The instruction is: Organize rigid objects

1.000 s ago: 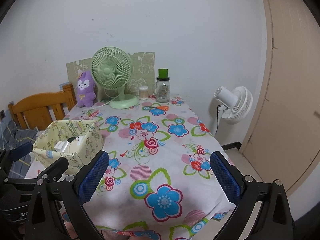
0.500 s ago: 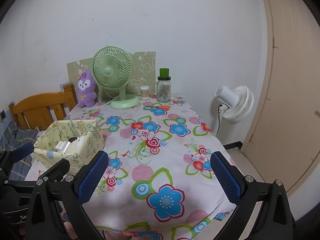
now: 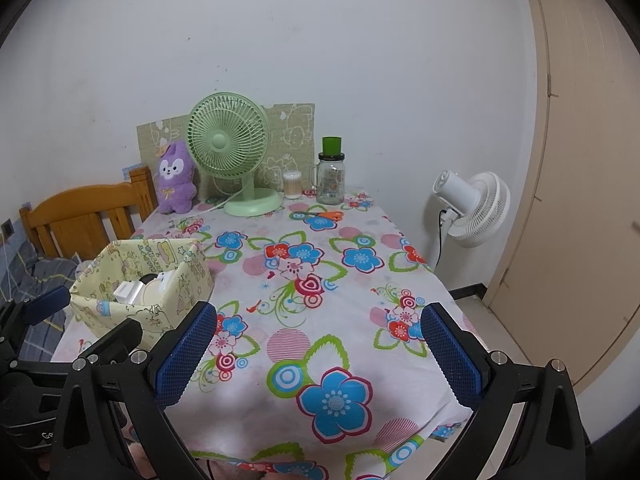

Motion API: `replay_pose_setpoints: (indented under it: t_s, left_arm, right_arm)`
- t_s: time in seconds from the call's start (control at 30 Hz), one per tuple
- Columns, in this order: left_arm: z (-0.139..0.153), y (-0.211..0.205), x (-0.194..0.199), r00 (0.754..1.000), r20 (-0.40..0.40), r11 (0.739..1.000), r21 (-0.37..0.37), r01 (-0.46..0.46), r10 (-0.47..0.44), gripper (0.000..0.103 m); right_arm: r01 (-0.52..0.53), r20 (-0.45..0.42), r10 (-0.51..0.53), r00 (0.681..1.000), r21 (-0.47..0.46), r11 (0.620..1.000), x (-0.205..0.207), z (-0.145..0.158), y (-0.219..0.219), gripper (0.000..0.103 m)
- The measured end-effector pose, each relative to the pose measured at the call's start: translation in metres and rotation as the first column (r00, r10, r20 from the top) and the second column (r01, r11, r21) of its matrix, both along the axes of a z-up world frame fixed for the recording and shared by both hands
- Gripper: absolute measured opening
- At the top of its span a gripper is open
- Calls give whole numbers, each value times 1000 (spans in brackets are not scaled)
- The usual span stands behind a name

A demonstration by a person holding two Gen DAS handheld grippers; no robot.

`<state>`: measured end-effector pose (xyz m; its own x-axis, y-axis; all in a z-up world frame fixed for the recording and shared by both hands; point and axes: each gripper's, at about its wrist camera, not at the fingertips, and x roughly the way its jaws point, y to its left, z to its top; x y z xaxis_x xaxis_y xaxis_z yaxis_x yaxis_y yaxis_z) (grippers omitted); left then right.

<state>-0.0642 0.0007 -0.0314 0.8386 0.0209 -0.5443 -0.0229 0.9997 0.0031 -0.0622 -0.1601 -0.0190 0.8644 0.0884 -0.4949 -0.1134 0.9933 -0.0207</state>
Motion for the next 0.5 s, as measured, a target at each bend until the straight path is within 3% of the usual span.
replay_pose_setpoints:
  t_s: [0.5]
  left_arm:
    - [-1,-1,-1,1000,-1,1000,-1,-2,2,103]
  right_arm:
    - [1,-3,-1,1000,0,1000,-1,0,1,103]
